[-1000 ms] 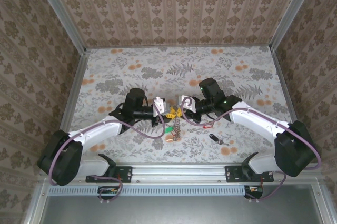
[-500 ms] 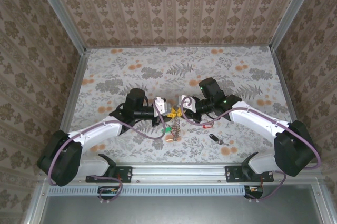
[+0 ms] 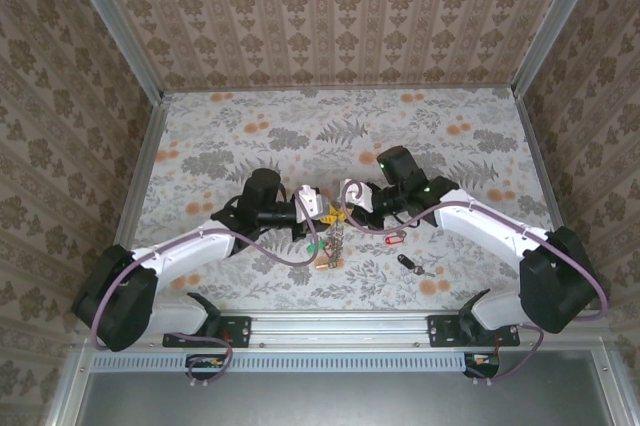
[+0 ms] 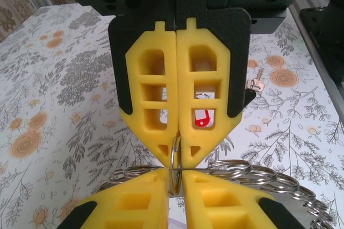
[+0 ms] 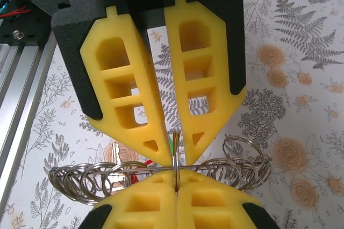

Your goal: Put the keys on the keyring

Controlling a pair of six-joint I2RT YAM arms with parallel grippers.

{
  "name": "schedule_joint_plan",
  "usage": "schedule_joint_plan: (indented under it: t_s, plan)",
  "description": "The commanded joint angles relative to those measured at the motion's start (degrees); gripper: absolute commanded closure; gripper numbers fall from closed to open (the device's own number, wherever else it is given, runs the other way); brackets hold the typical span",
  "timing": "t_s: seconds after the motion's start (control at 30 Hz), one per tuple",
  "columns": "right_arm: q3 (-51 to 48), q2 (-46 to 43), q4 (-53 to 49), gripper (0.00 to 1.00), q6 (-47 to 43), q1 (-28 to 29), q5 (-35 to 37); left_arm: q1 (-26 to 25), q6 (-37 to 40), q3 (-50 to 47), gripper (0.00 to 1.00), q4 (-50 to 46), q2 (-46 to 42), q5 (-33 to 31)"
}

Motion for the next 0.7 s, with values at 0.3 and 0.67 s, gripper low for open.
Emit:
schedule_joint_plan:
  t_s: [0.3,0.67]
  plan:
    - [2.9,1.3,-0.8,1.00,0.1,1.0,-0.3,-1.7,0.6,2.6,0.83,1.8,0.6,0.1]
    - [5.7,1.2,-6.5,1.00,0.1,2.9,4.3,-2.2,0.6,3.5,1.00,0.2,1.6,-1.5]
